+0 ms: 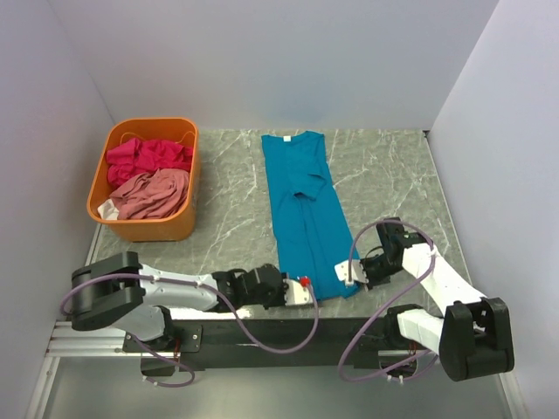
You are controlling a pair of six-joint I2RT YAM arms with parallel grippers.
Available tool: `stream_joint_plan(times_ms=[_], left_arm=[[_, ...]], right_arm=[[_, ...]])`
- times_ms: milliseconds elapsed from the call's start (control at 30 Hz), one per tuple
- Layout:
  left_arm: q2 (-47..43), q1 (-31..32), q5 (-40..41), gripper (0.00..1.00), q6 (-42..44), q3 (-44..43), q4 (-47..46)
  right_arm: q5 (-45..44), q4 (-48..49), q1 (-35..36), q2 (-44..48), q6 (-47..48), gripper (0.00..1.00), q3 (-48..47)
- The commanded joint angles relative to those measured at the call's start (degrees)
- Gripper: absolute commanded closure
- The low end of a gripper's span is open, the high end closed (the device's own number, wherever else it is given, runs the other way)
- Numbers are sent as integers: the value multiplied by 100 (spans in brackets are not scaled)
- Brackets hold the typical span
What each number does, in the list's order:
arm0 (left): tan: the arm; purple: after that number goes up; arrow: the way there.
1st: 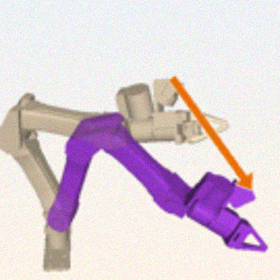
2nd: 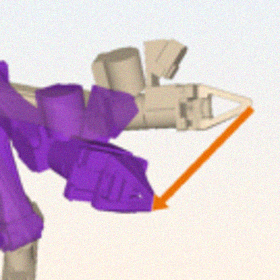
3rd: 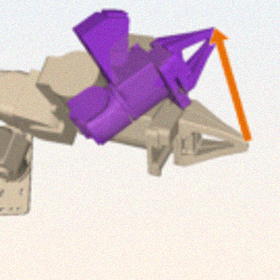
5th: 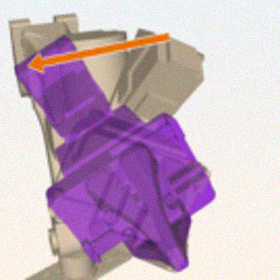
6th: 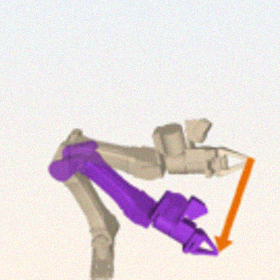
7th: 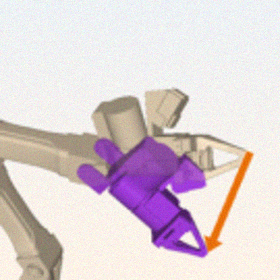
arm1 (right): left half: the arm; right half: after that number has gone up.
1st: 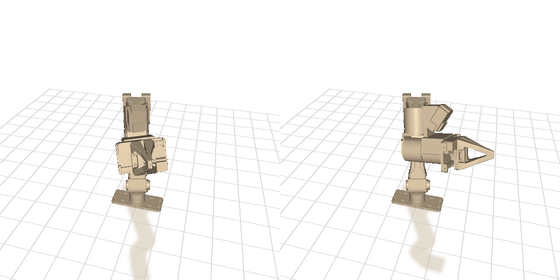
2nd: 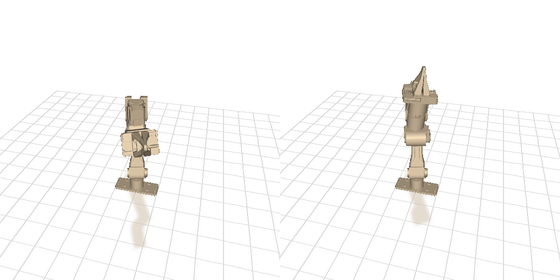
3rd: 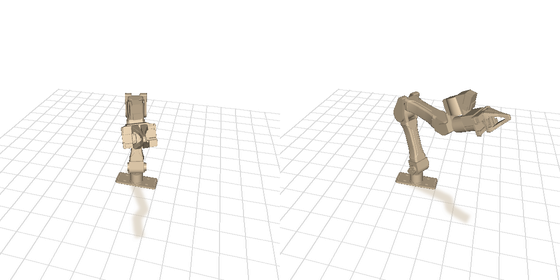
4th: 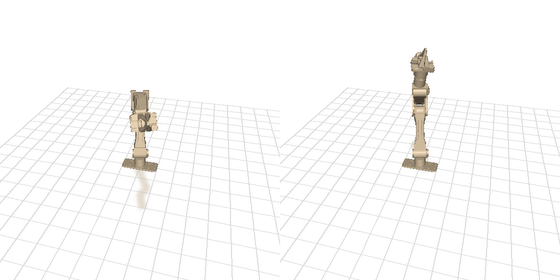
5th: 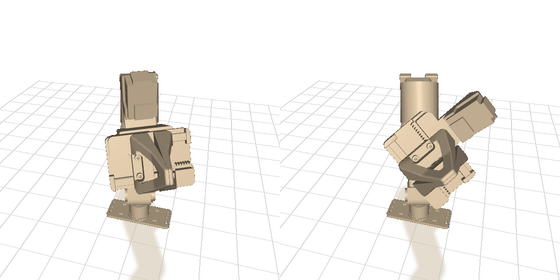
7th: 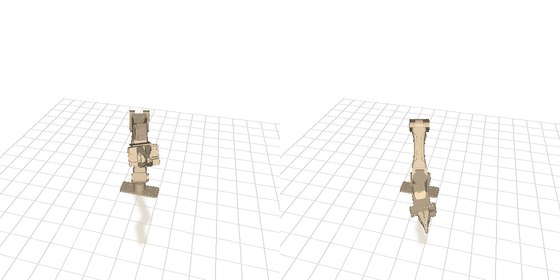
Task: Fold and stack the t-shirts
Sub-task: Fold the tshirt
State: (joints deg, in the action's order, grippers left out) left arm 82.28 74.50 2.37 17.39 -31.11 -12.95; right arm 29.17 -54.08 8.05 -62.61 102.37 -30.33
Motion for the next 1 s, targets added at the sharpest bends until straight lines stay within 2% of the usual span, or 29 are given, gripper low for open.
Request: stream_joint_plan(times_ms=[0,233,433,733,967], left_arm=[[-422,-409,-614,100,151,26,-217],[-538,-1015,-966,99,186,-132,-287],[-371,-1919,-1195,100,318,-448,-366],[745,-3405,-1661,99,643,-1616,-463],[1799,-3978,-2003,100,871,-2837,47]], right_arm=[[607,-268,12,39,-663,100,-700],[783,-120,12,-646,-1816,100,-1651],[591,345,3,-1770,-2879,100,-2609],[292,952,12,-3571,-4382,100,-4444],[54,1215,3,-4479,-5244,100,-5431]])
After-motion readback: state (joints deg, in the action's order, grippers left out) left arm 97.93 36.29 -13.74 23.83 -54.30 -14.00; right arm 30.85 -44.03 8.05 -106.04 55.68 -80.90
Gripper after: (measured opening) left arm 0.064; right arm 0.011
